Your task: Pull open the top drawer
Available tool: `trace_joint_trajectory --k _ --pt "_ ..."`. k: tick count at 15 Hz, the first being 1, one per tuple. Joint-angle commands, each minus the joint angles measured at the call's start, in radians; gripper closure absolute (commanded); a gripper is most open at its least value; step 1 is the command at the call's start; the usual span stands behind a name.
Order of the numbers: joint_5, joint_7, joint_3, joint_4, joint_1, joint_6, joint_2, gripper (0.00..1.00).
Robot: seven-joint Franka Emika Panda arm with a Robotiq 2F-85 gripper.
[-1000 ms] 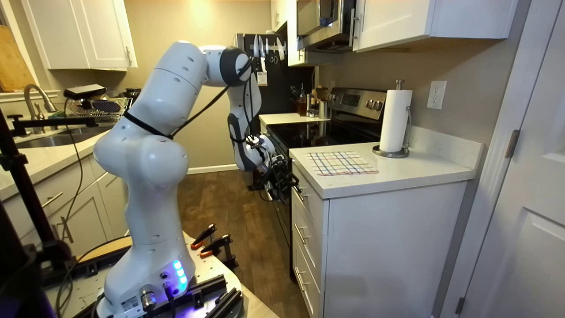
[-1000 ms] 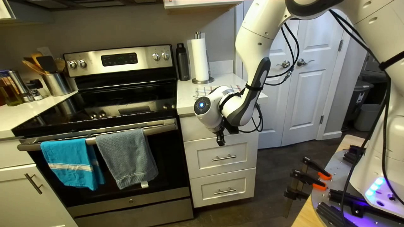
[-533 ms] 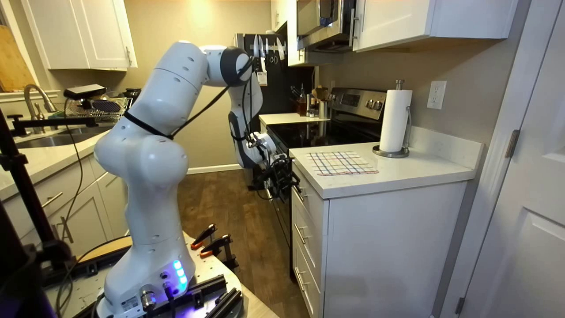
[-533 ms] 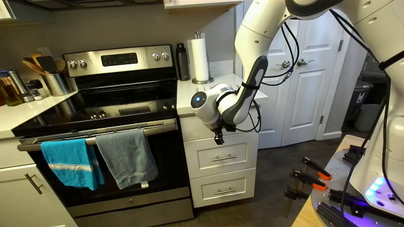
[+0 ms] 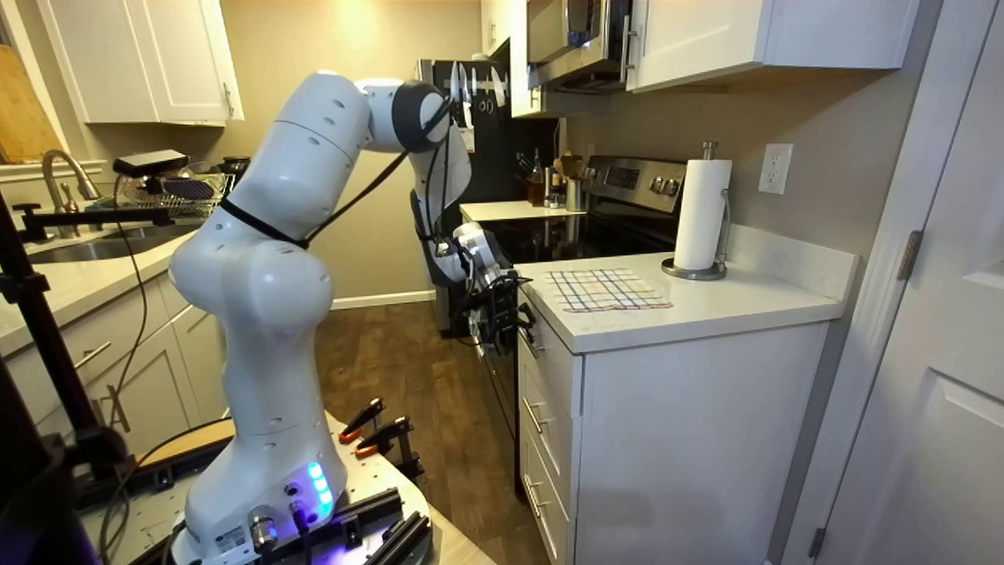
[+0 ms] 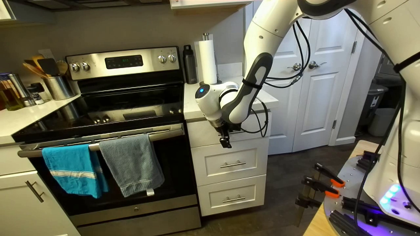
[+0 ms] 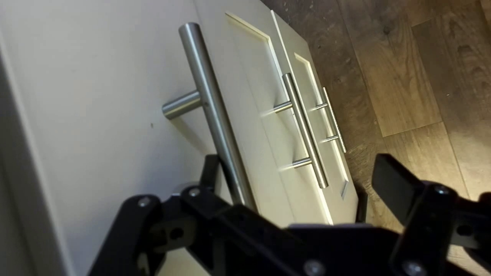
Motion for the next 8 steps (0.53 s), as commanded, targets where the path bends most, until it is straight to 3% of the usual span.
trace_joint_trajectory --k 1,8 --pt "0.103 -0.115 0.042 -0.15 0.015 -0.003 -0.065 0.0" --pt "0.118 -0.259 0.052 -0.173 0.035 -0.078 -0.08 0.0"
